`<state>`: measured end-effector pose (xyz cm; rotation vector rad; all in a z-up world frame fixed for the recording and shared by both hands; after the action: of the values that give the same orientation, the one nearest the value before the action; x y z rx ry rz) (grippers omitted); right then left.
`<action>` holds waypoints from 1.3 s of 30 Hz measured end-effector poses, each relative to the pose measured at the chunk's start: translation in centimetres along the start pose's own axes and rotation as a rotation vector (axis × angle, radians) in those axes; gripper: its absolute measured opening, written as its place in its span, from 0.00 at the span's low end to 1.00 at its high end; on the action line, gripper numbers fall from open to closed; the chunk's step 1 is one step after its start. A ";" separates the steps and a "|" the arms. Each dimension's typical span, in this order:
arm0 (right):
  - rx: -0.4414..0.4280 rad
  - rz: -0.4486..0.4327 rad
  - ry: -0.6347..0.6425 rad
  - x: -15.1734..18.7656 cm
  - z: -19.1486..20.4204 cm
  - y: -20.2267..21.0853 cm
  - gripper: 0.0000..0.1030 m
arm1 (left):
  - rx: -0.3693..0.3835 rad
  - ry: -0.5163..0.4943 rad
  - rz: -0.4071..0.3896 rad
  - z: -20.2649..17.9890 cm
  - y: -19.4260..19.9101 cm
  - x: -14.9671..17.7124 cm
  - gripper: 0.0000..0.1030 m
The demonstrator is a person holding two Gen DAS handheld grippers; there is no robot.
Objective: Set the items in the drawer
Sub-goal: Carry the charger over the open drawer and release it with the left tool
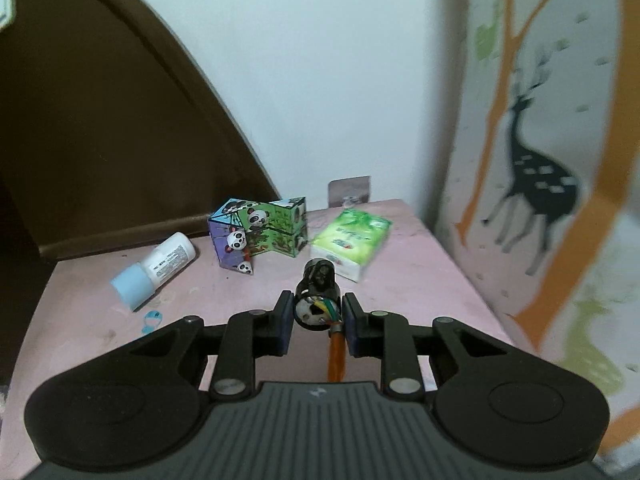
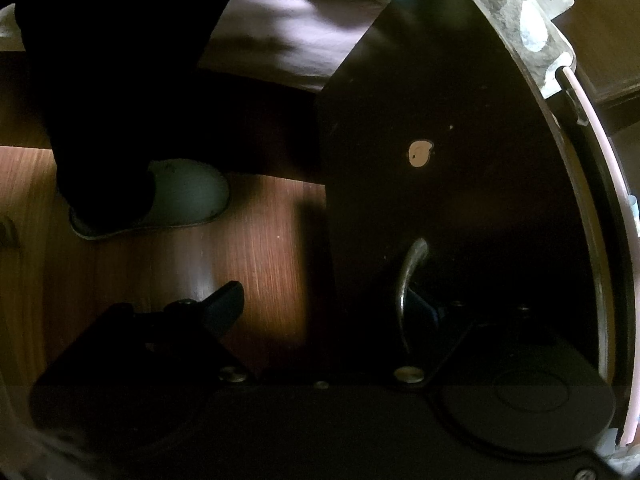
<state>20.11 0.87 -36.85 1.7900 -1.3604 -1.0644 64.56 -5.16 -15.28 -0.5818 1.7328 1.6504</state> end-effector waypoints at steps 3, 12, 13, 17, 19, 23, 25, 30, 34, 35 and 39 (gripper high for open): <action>0.001 -0.002 0.007 0.0 0.0 0.0 0.83 | 0.036 0.004 0.000 -0.6 2.9 1.3 0.24; 0.004 -0.001 0.016 0.1 0.1 0.0 0.83 | 0.098 -0.049 0.009 -1.2 11.5 7.0 0.24; 0.004 0.000 0.016 0.1 0.1 0.0 0.84 | 0.105 -0.057 0.005 -1.2 12.4 7.7 0.24; 0.006 -0.001 0.020 0.1 0.1 -0.1 0.84 | 0.135 -0.078 0.017 -1.2 15.6 11.2 0.24; 0.008 0.000 0.022 0.0 0.2 -0.1 0.84 | 0.158 -0.090 0.045 -1.5 16.8 13.5 0.24; 0.009 -0.001 0.023 0.1 0.3 -0.1 0.85 | 0.173 -0.089 0.131 -1.8 17.4 18.4 0.24; 0.010 -0.001 0.023 0.1 0.3 -0.2 0.85 | 0.157 -0.060 0.189 -1.2 16.6 20.9 0.24; 0.010 -0.003 0.025 0.1 0.4 -0.2 0.87 | 0.076 0.040 0.377 1.2 12.6 26.7 0.24; 0.011 -0.004 0.028 0.1 0.4 -0.3 0.88 | 0.038 0.070 0.449 2.3 9.6 28.8 0.24; 0.011 -0.005 0.030 0.1 0.5 -0.4 0.88 | 0.045 0.071 0.454 2.3 9.1 28.9 0.24; 0.012 -0.006 0.033 0.0 0.5 -0.4 0.89 | 0.077 0.055 0.467 1.9 7.5 28.9 0.24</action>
<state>19.86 0.95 -37.47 1.8138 -1.3447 -1.0280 39.91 1.06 -30.97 -0.1928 2.0751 1.8766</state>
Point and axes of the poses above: each gripper's, at about its wrist camera, not at the fingertips, and y roughly against the way its jaws point, z to its left, x to its underside, the point moved 8 cm from there along -y, roughly the way its jaws point, and after that the axes turned 6 degrees about z, right-handed, at the moved point
